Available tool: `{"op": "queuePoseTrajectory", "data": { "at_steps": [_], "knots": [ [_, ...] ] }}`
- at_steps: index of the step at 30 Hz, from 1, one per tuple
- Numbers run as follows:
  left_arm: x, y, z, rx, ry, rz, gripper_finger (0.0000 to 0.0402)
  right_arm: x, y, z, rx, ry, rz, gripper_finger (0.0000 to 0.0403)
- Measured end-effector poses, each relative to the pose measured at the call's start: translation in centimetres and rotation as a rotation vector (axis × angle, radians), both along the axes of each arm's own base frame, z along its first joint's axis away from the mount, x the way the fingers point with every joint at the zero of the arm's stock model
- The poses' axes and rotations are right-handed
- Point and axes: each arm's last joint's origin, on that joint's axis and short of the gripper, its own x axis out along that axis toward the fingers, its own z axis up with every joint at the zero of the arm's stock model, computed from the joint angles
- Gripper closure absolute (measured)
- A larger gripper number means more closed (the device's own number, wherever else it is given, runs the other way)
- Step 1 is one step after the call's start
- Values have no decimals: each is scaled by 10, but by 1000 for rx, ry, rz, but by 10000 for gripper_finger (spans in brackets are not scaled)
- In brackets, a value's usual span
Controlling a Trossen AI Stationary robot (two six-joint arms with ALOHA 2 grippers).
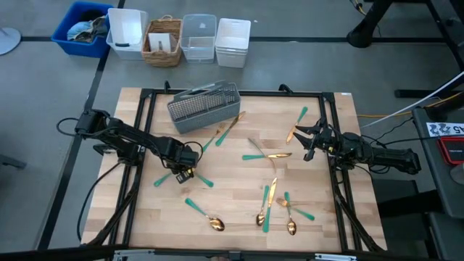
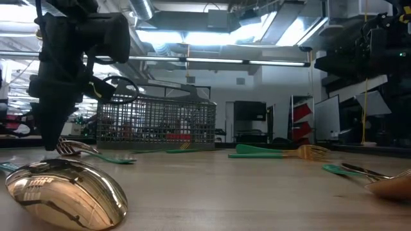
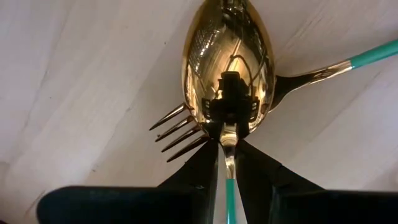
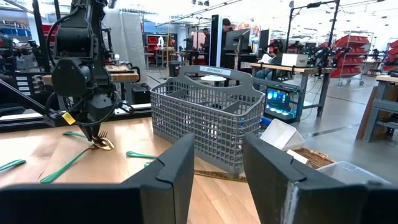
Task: Sort silverware
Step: Put the spoon into the left section of the silverware holder
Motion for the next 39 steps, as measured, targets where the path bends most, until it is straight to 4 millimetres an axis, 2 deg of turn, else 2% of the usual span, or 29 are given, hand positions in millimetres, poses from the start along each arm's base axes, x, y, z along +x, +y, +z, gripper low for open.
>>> {"op": "queuePoseTrajectory", "data": {
  "at_steps": [5,11,22,33,39],
  "knots": [
    [0,0,0,6,-1,0,359,0,0,0,0,0,0,267],
    [1,0,-4,14,23,4,393,0,0,0,0,0,0,267],
    [1,-1,2,-15,-3,-26,396,0,0,0,0,0,0,267],
    [4,-3,31,-90,-135,-34,399,0,0,0,0,-1,0,267],
    [11,-3,65,-98,-418,-89,400,0,0,0,0,-1,0,267]
  ]
}}
